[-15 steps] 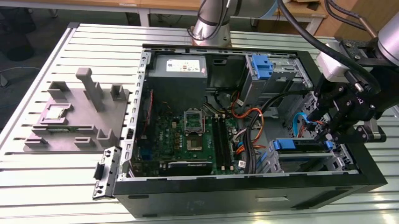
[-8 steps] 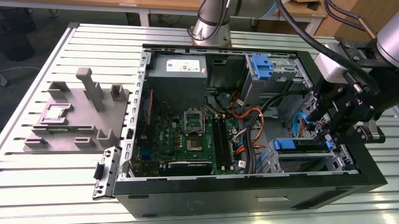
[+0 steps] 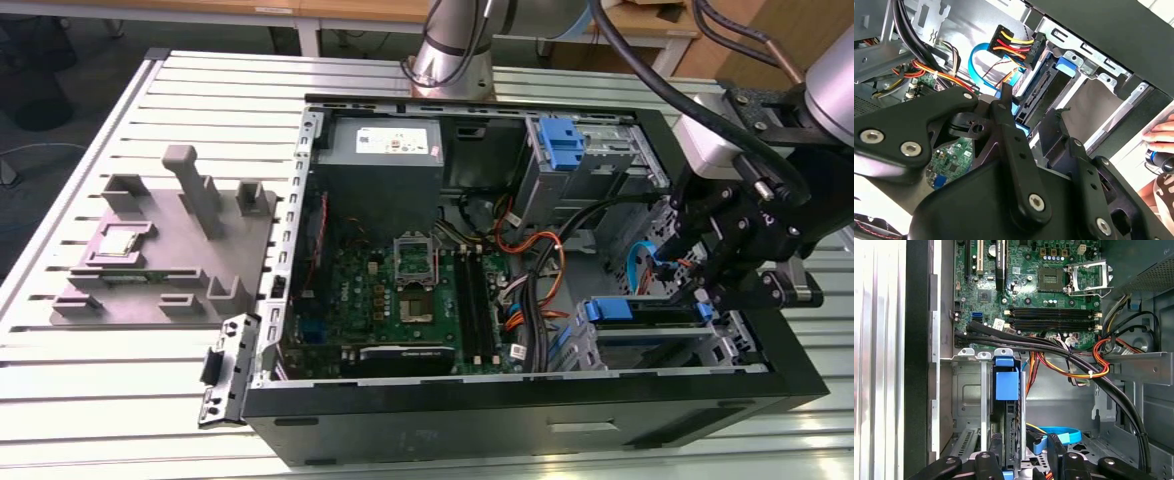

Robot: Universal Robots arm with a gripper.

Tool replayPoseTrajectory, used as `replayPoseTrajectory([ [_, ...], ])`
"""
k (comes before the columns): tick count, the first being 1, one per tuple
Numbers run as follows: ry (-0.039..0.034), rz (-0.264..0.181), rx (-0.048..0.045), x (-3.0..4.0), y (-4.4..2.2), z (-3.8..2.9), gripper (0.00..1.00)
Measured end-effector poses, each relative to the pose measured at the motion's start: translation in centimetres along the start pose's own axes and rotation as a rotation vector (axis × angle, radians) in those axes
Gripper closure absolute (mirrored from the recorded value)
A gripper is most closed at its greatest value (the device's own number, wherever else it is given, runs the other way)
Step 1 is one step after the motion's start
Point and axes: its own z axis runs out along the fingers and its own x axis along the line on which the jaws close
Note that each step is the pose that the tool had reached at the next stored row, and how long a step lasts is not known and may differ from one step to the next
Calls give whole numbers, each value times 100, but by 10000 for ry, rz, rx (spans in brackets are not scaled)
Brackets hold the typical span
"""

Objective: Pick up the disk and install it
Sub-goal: 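Insert the first disk wire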

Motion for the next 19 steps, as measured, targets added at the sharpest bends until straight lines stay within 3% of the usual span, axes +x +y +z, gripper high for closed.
replayPoseTrajectory([
  [5, 3, 0, 0, 0, 0, 0, 53],
  [9, 5, 0, 0, 0, 0, 0, 71],
  [10, 6, 0, 0, 0, 0, 0, 71],
  [12, 8, 0, 0, 0, 0, 0, 83],
  [19, 12, 0, 0, 0, 0, 0, 84],
])
